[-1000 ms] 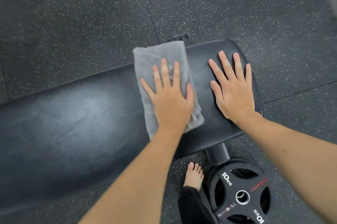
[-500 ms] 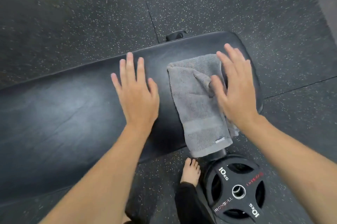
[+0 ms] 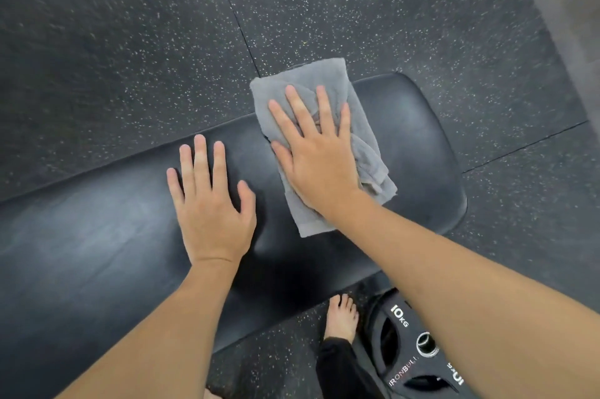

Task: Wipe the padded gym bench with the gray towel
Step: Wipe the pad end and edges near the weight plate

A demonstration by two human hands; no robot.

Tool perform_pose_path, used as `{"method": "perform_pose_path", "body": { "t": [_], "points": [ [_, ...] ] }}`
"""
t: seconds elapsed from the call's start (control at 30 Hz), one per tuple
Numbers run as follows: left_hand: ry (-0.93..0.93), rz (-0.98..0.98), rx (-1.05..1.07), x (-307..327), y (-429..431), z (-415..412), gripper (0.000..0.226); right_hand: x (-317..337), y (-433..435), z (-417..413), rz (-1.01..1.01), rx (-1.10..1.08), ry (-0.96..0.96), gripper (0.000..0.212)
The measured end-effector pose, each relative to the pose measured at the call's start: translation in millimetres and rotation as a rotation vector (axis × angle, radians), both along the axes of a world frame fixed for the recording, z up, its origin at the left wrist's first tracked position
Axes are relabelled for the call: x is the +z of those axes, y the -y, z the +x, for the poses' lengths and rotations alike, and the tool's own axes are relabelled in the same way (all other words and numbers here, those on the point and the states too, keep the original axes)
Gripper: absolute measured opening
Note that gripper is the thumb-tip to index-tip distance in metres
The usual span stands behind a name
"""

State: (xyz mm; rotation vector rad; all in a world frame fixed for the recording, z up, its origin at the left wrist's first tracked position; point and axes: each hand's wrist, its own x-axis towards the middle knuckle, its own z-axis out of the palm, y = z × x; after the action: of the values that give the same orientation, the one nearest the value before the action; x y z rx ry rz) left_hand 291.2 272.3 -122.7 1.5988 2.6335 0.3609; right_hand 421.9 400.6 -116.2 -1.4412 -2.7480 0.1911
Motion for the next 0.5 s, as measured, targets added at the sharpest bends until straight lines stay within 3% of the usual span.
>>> {"method": "perform_pose_path", "body": {
  "t": [0.17,0.33,0.5],
  "points": [
    [0.003,-0.008,0.019,1,1,-1,0.064,-3,-44,-35,0.007,0.096,-0.079,0.041],
    [0.006,0.007,0.018,-1,0,-1,0.063,7,-112,39,-0.033,-0.108,-0.025,0.041],
    [0.012,0.02,0.016,-2,0,-2,0.063,8,-124,72,-0.109,-0.124,-0.06,0.044]
  ]
}}
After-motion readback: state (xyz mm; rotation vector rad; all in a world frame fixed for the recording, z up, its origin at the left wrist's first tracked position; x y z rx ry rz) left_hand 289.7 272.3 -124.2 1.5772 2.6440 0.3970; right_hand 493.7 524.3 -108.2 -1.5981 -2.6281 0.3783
